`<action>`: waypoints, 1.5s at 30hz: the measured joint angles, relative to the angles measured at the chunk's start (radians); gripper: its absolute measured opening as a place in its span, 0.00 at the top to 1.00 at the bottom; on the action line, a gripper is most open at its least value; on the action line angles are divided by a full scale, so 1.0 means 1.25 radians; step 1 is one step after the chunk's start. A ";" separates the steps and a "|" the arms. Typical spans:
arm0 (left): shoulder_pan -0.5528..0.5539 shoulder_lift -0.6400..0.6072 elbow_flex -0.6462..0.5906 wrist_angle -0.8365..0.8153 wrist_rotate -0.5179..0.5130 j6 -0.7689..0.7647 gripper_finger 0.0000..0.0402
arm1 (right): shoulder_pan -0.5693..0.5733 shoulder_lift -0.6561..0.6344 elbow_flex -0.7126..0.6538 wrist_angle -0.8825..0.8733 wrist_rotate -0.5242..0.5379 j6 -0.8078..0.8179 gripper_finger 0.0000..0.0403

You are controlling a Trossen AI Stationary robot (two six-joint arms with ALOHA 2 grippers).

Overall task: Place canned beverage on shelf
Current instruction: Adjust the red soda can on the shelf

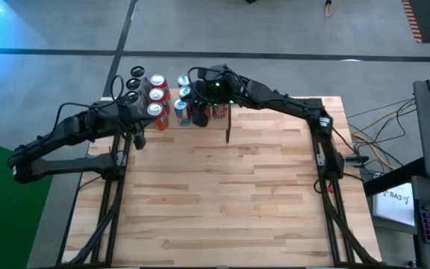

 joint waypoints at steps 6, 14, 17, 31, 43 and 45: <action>0.000 0.000 0.000 -0.019 0.000 0.000 1.00 | 0.000 0.088 0.107 -0.004 0.000 -0.014 0.98; 0.000 0.000 -0.011 -0.026 0.001 0.000 1.00 | 0.001 0.110 0.119 0.051 -0.001 -0.007 0.98; 0.000 0.000 -0.022 -0.026 0.001 0.000 1.00 | 0.007 0.116 0.119 0.071 -0.001 -0.003 0.98; 0.000 -0.008 -0.058 0.024 0.001 -0.009 1.00 | 0.056 0.134 0.119 0.024 -0.037 -0.016 0.98; 0.000 0.024 -0.059 0.200 -0.072 0.005 1.00 | 0.055 0.069 0.119 -0.185 -0.021 -0.040 0.98; 0.000 0.036 -0.059 0.197 -0.092 0.006 1.00 | 0.055 0.039 0.119 -0.255 0.018 -0.046 0.98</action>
